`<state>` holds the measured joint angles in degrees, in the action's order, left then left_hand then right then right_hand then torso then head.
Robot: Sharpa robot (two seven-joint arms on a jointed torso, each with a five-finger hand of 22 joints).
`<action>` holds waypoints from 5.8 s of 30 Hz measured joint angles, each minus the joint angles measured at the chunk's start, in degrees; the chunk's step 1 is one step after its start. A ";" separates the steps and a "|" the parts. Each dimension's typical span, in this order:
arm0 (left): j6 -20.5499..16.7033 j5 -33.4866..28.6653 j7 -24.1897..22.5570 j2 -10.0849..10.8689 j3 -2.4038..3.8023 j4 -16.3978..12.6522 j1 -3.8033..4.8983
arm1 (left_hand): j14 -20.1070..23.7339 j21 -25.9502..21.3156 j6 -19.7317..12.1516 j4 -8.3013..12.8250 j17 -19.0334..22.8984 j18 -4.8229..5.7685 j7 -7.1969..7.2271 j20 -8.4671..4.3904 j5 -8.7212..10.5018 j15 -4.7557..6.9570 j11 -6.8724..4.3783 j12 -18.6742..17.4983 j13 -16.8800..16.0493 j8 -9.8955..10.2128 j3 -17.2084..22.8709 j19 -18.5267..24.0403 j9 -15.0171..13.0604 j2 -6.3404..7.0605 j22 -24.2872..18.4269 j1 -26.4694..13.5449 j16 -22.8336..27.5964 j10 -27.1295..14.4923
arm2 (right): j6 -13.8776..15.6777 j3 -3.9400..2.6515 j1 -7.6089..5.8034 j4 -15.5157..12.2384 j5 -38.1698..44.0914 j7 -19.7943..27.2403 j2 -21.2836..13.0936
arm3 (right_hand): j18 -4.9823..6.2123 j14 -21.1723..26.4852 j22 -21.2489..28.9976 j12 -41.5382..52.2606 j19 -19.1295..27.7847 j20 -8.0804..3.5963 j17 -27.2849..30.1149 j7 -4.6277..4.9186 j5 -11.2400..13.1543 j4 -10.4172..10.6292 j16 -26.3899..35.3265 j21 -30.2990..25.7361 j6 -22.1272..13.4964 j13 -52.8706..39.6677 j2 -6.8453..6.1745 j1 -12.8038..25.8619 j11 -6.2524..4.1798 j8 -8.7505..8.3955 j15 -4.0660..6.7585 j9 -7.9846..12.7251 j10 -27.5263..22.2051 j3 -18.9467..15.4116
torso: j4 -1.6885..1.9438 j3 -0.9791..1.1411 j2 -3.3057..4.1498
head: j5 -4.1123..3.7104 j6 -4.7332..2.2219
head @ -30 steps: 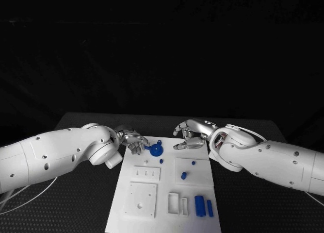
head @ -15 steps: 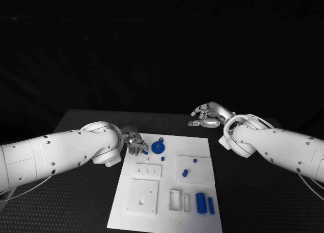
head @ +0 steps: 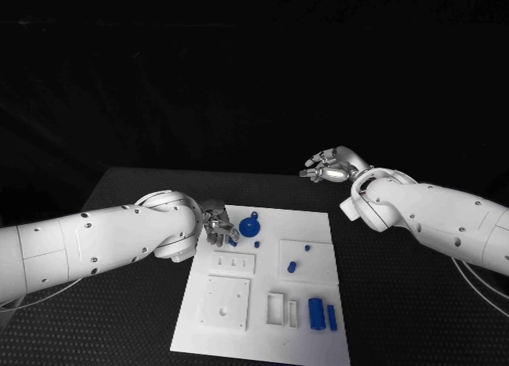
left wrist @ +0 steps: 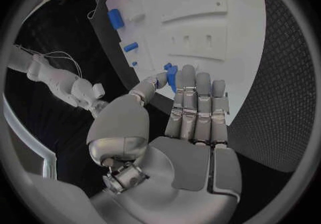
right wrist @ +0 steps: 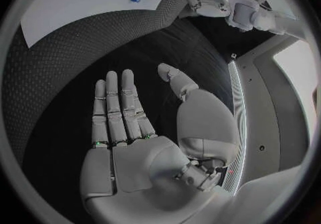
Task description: Assemble the parts on the task board
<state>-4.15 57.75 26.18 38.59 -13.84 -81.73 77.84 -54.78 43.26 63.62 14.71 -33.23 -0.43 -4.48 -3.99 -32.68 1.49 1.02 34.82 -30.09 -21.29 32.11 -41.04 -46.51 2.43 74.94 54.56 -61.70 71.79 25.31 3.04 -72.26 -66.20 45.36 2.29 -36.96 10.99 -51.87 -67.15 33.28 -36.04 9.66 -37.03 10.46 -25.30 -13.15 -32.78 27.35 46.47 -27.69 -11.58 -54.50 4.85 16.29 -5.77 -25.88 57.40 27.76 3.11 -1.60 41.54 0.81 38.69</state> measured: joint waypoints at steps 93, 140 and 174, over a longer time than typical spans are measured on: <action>1.47 4.66 2.26 -2.57 0.11 2.60 -4.65 | -4.52 23.52 1.92 0.38 -6.18 -1.38 0.93 -3.26 -2.42 2.09 -1.48 20.42 -15.19 4.72 -0.38 -12.95 -6.82 0.20 0.00 -0.37 -21.10 1.64 | -3.02 0.00 -0.23 1.31 -3.26 0.49 1.86 | -0.81 3.16 -1.95 -4.74 4.96 1.48 7.12 0.44 0.38 -0.69 6.05 -5.00 -0.44 16.00 1.10 -1.10 0.59 0.57 -3.13 1.68 -0.59 -0.39 | 0.26 0.32 -0.42 | -0.53 2.33; 2.26 4.42 1.99 -2.18 0.20 2.27 -4.88 | -4.72 23.51 2.02 0.38 -6.16 -1.38 1.02 -3.45 -2.43 2.30 -1.60 20.64 -15.46 5.14 -0.38 -13.14 -6.85 0.13 -0.03 -0.44 -21.10 1.69 | -3.27 0.00 -0.23 1.23 -3.17 0.30 2.00 | -0.80 3.35 -2.13 -4.74 5.16 1.68 7.36 0.43 -0.05 -0.69 6.05 -5.42 -0.43 16.69 1.10 -1.10 0.59 0.57 -3.31 1.82 -0.59 -0.39 | 0.26 0.29 -0.43 | -0.38 2.86; 2.98 3.74 2.08 -2.44 0.18 2.70 -5.05 | -4.91 23.74 2.34 -0.03 -6.19 -1.37 0.94 -3.66 -0.28 2.50 -1.93 20.86 -15.84 5.33 0.03 -13.35 -6.82 -0.10 0.01 -0.68 -21.32 1.70 | -3.37 -0.01 -0.23 1.23 -3.14 0.26 2.06 | -0.80 3.51 -2.24 -4.74 5.15 1.68 7.47 0.57 -0.01 -0.69 6.27 -5.62 -0.57 16.92 1.10 -1.10 0.59 0.57 -3.47 1.86 -0.59 -0.39 | 0.23 0.36 -0.41 | -0.29 2.99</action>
<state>-1.17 61.49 28.25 36.15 -13.65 -79.03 72.79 -59.69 67.00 65.96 14.69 -39.42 -1.80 -3.54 -7.65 -32.96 3.99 -0.91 55.69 -45.92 -15.96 32.14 -54.39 -53.33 2.32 74.95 53.89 -83.01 73.50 21.94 3.04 -72.49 -64.97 42.22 2.55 -34.89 10.18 -48.36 -69.40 28.55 -30.88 11.34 -29.56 11.03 -25.30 -13.84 -26.51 21.73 45.90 -10.77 -10.48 -55.60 5.44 16.86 -9.24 -24.02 56.81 27.37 3.34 -1.24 41.13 0.52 41.68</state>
